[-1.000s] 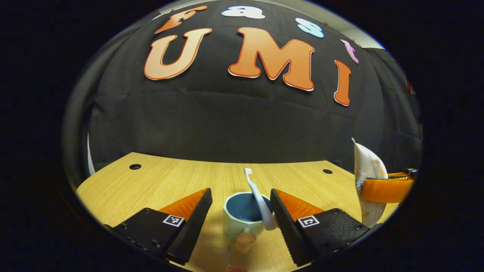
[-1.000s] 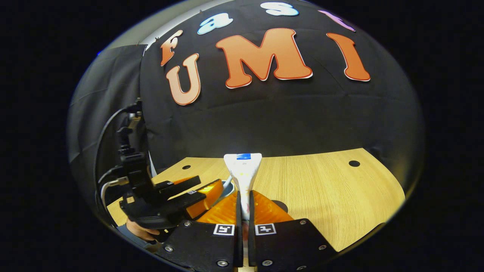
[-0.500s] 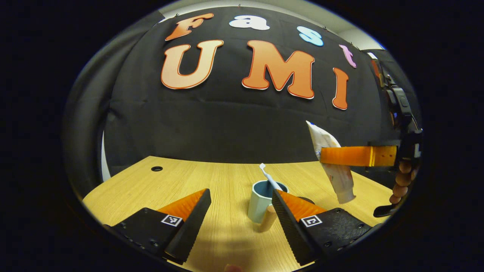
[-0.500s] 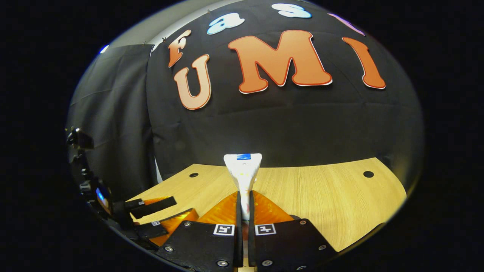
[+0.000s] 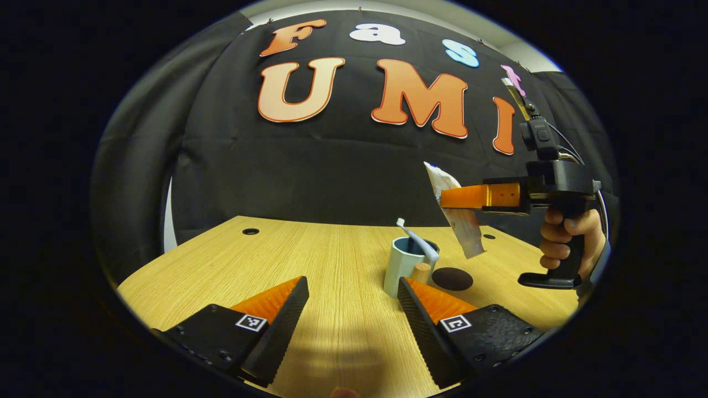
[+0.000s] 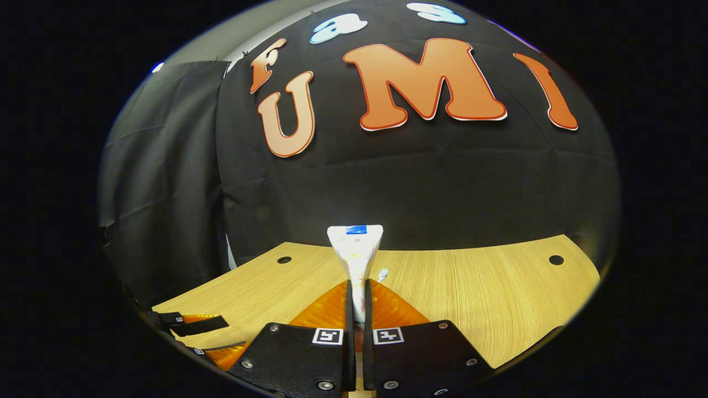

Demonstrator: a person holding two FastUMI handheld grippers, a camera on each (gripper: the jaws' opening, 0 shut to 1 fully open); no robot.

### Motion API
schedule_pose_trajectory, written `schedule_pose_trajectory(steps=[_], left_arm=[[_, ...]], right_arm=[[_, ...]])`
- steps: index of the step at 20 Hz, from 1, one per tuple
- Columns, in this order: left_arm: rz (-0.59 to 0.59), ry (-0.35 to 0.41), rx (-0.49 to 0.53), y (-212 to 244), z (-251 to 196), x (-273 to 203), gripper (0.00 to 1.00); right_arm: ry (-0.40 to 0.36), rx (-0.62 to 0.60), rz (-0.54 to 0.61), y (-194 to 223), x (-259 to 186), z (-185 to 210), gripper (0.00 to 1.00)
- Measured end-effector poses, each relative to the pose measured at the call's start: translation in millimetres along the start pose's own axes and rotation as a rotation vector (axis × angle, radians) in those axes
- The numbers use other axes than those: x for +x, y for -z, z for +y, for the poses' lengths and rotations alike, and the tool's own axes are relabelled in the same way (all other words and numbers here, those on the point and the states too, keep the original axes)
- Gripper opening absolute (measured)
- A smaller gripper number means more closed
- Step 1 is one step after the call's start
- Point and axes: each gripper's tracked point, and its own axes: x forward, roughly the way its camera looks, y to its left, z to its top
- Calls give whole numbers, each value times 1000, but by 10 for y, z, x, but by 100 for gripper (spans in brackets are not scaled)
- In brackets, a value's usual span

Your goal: Put the toothbrush and toothpaste on the desktop into the cup, then pick up the cup and place it on the coaster on the desktop.

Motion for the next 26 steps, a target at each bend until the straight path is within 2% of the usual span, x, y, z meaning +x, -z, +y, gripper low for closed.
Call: schedule_pose_trajectory(steps=[8,26], left_arm=[[2,-3,-21,27,51,-75,98],[54,0,-84,178,89,-94,98]], right_arm=[[-62,52,-26,-23,269,119,5],[-43,108,-32,36,682,4,5]])
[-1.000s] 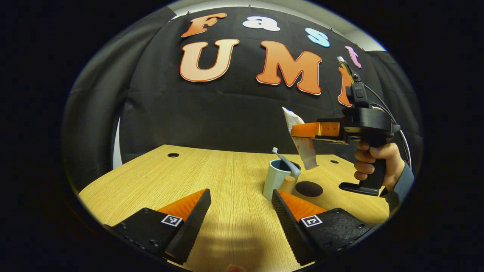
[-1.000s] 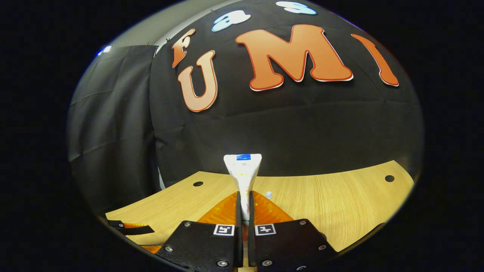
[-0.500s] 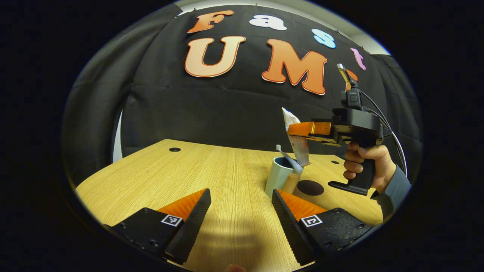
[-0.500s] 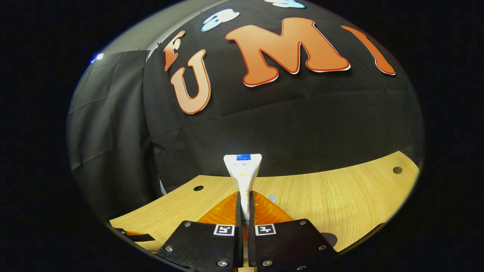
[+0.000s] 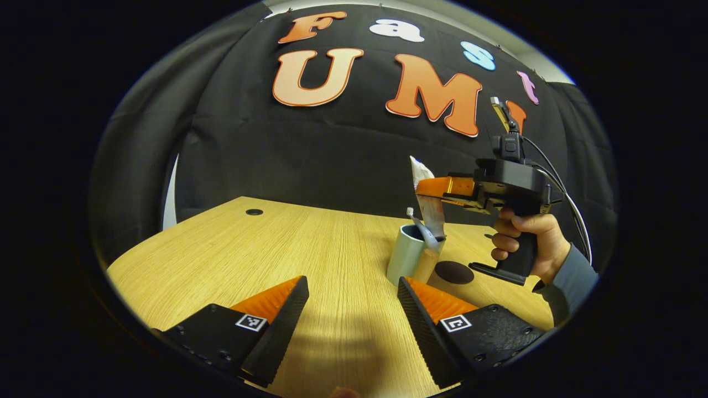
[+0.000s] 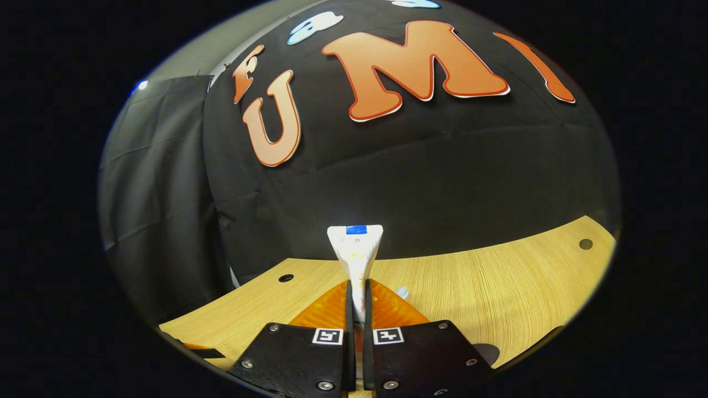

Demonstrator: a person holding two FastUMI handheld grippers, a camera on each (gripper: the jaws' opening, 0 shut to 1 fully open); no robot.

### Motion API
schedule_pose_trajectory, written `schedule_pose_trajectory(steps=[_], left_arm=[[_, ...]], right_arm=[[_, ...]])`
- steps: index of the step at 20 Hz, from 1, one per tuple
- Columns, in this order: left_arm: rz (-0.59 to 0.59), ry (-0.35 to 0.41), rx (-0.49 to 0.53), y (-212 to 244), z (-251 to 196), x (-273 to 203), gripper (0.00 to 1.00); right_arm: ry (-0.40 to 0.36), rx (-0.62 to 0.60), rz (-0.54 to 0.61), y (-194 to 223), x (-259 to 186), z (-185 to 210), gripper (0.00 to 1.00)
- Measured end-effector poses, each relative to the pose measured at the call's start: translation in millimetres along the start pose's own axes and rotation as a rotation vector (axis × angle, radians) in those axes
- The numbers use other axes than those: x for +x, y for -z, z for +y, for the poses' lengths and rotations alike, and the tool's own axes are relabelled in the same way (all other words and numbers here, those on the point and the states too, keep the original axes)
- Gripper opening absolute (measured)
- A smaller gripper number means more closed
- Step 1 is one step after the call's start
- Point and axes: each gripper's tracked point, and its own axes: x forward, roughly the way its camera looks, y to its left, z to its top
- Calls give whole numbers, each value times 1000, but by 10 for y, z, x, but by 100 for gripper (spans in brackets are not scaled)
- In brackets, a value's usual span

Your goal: Put the toothbrush and toothpaste on the desktop into the cup, then pick up the cup and place it on the coaster on the desktop.

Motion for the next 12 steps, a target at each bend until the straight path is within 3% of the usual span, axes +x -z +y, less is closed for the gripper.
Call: schedule_pose_trajectory(steps=[7,12], left_arm=[[16,18,-7,-8,-98,75,98],[23,3,-10,-34,-55,163,98]], right_arm=[[-43,59,-39,-15,103,103,5],[-15,0,-8,151,89,33,6]])
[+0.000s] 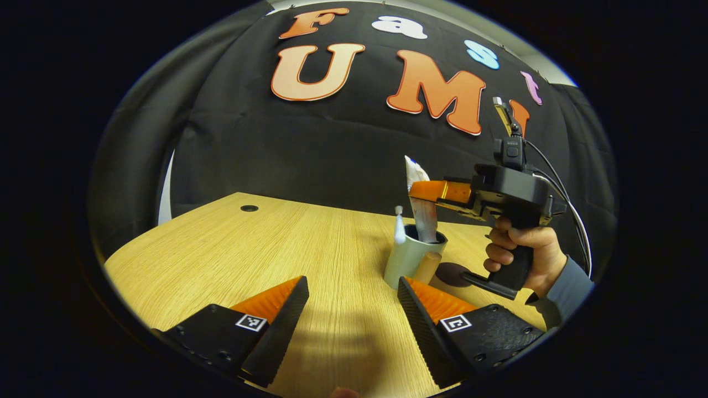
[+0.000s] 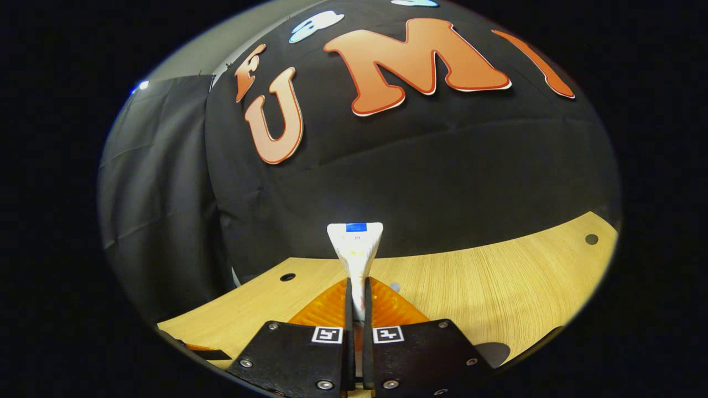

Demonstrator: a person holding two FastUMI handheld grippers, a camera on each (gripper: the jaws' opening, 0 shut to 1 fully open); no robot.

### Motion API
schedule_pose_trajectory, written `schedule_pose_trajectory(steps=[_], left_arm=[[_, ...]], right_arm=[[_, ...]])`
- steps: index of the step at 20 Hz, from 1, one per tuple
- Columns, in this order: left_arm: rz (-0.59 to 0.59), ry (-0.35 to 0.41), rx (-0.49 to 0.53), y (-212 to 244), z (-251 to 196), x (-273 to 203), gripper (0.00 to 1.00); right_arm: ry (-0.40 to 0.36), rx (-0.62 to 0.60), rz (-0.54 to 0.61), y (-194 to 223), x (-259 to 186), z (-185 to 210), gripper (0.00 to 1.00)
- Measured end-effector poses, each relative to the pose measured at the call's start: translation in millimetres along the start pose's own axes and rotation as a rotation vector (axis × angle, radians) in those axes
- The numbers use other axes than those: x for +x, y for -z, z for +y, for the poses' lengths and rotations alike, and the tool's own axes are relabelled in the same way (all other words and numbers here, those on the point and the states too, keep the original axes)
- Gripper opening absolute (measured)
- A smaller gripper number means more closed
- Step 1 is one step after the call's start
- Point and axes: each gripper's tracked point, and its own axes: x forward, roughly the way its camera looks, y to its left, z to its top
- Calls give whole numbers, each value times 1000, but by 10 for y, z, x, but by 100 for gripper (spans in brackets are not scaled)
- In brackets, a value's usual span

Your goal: Put the toothbrush and toothpaste on the desktop into the cup, then pick up the cup and place it on the coaster on the desktop.

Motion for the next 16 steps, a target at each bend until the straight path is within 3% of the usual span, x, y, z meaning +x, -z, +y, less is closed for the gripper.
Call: schedule_pose_trajectory(steps=[6,13,16], left_arm=[[-22,-45,29,-182,207,193,98],[5,-12,140,-355,183,554,98],[18,10,182,-360,95,697,97]], right_arm=[[27,2,70,169,-63,-96,11],[38,-50,174,344,-236,-174,27],[50,-69,196,327,-362,-267,30]])
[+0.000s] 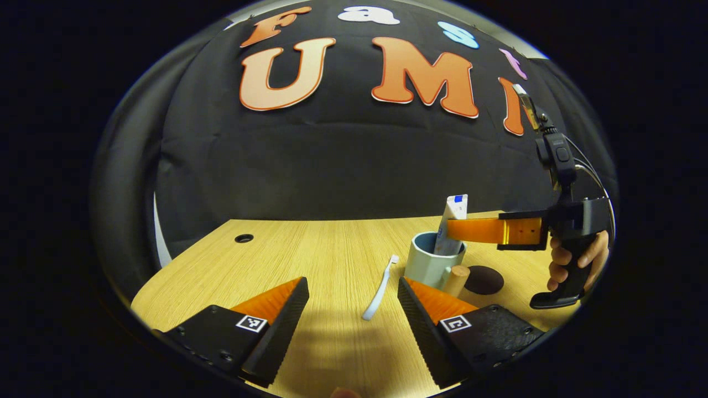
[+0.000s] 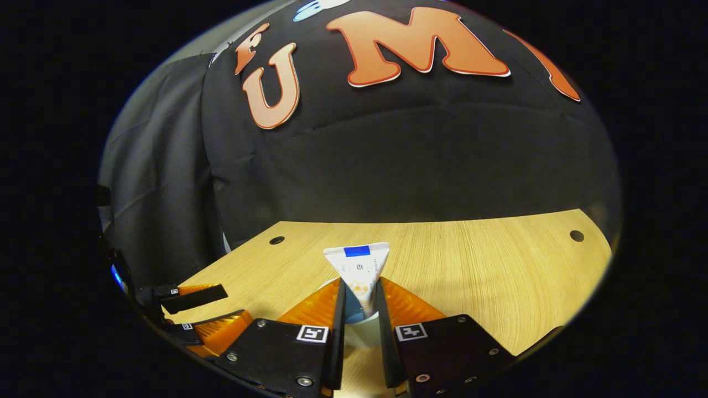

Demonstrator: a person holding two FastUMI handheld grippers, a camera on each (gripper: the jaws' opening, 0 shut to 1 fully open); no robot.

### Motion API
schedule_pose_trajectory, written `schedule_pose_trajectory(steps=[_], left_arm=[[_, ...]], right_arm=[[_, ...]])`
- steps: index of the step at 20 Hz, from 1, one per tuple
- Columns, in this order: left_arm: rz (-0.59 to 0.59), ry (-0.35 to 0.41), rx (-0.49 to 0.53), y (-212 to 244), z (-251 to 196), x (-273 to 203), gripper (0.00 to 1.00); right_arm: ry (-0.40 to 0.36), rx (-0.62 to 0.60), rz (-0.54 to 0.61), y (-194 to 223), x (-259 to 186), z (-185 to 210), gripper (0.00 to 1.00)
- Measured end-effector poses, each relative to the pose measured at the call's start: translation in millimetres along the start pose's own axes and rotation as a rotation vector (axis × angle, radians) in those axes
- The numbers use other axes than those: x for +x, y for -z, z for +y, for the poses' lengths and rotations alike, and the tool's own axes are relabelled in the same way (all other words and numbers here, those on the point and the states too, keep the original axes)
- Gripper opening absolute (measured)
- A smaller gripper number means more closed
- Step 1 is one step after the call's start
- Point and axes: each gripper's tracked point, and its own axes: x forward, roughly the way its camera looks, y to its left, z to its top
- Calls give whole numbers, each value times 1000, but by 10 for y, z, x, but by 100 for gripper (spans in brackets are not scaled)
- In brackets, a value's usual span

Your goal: Put the toothbrush and toothpaste on the desktop into the cup, then pick up the cup and place it on the coaster on the desktop.

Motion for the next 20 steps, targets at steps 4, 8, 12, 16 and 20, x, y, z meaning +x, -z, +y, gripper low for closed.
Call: schedule_pose_trajectory(steps=[4,8,12,16,20], left_arm=[[46,26,24,92,-67,261,97],[124,57,77,251,-142,565,97],[183,93,131,334,-223,805,96],[242,124,148,459,-259,1055,96],[295,160,157,557,-311,1207,84]], right_arm=[[11,-44,-9,-123,-195,-74,37],[25,-94,-58,-328,-487,-170,50],[40,-111,-131,-634,-805,-272,63],[66,-138,-195,-899,-1128,-400,77],[90,-153,-244,-1048,-1365,-520,78]])
